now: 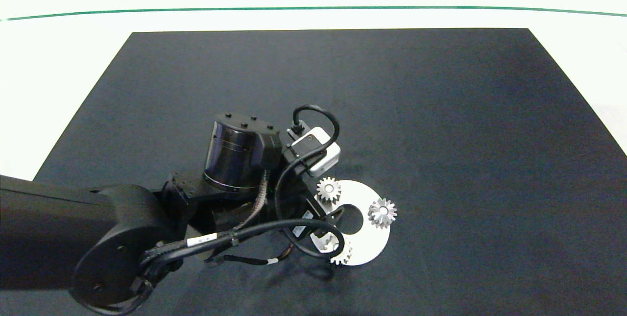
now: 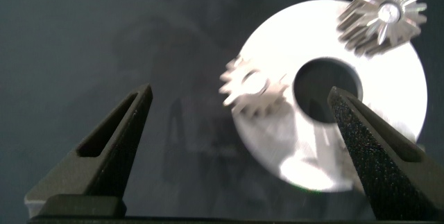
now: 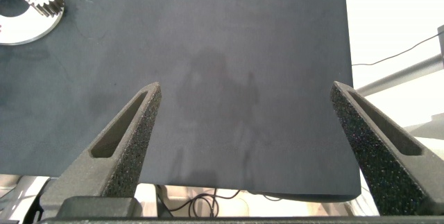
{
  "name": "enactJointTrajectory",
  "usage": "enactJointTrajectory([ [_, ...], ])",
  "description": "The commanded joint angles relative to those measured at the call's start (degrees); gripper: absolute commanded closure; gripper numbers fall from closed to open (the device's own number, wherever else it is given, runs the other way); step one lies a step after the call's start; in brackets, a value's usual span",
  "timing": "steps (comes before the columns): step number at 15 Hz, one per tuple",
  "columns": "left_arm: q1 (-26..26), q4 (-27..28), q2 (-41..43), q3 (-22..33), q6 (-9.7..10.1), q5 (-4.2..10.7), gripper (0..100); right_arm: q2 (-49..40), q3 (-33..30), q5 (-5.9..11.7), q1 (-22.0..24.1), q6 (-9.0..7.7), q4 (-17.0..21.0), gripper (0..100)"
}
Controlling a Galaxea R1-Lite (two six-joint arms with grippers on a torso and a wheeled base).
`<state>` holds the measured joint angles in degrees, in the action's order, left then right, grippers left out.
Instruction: Install three planetary gears onto the carrier pins
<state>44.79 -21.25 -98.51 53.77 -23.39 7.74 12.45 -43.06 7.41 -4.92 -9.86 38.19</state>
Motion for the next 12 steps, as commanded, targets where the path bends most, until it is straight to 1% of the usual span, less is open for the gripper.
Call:
enactJointTrajectory([
  [1, -6.47, 8.59, 11.5, -0.07, -0.42, 0.08, 0, 0.56, -0.01, 0.23, 0.18, -0.16, 0.22, 0],
  [3, -13.94, 14.83, 18.88, 0.19, -0.25, 0.08, 0, 0.91, -0.1, 0.67, 1.32, -0.33, 0.22, 0],
  [4, -17.98, 17.64, 23.01, -0.25, -0.07, 0.08, 0, 1.44, -0.36, 0.67, 3.43, -0.77, 0.13, 0],
  [6, -28.44, 24.59, 32.86, -0.16, 0.45, -0.01, 0, 2.58, -1.59, 0.23, 8.09, -1.3, 0.13, 0],
  [7, -30.46, 26.35, 35.14, -0.16, 0.54, -0.01, 0, 2.67, -1.94, 0.06, 8.53, -1.3, 0.13, 0],
  [8, -36.61, 31.53, 43.23, -0.34, 0.72, -2.12, 0, 2.76, -2.38, 0.06, 8.97, -1.3, 0.13, 0],
  [9, -39.43, 34.78, 48.5, -0.42, 0.81, -3.96, 0, 2.32, -2.56, -0.03, 9.06, -1.3, 0.13, 0],
  [10, -40.66, 38.56, 54.22, -0.6, 1.33, -4.49, 0, 1.7, -2.56, -0.03, 9.41, -1.3, 0.22, 0],
  [11, -40.13, 42.34, 59.93, -0.86, 2.92, -4.49, 0, 0.47, -2.47, -0.38, 9.85, -1.3, 0.3, 0],
  [12, -40.75, 45.07, 64.94, -1.65, 4.5, -4.4, 0, -0.93, -2.12, -1.08, 9.93, -1.3, 0.39, 0],
])
